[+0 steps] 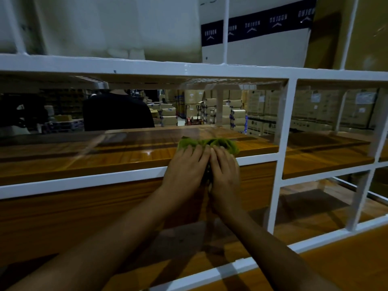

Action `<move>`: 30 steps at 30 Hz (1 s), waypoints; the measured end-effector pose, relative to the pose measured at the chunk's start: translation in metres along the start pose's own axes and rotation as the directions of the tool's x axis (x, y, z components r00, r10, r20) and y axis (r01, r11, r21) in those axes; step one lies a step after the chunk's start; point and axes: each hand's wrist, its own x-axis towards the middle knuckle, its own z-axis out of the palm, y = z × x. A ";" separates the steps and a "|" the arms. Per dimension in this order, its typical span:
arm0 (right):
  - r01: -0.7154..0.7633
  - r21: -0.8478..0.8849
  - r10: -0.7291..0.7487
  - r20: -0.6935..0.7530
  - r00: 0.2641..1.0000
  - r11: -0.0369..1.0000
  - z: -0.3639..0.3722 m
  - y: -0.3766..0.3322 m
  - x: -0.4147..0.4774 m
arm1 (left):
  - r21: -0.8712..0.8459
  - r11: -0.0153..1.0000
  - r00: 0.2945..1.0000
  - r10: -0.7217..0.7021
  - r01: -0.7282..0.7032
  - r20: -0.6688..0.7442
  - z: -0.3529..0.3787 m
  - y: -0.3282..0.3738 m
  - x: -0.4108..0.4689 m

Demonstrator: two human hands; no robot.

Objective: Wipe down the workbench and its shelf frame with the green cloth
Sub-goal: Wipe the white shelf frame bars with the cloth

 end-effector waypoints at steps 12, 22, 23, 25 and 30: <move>-0.144 -0.086 0.157 0.162 0.974 0.986 0.003 0.078 -0.080 | 0.083 0.970 0.972 0.220 -0.227 0.085 0.062 0.072 -0.002; -0.195 -0.031 0.196 0.036 0.980 0.980 -0.015 0.135 -0.053 | 0.081 0.987 0.983 0.144 -0.136 -0.111 0.084 0.127 0.051; -0.206 0.023 0.206 0.015 0.979 0.978 -0.016 0.138 -0.049 | 0.084 0.987 0.982 0.145 -0.136 -0.117 0.084 0.130 0.056; -0.233 0.151 0.238 -0.012 0.971 0.961 -0.021 0.140 -0.043 | 0.079 0.985 0.976 0.163 -0.153 -0.146 0.084 0.133 0.063; -0.275 0.298 0.318 -0.105 0.942 0.914 -0.022 0.144 -0.028 | -0.032 0.983 0.967 0.172 -0.181 -0.190 0.078 0.139 0.082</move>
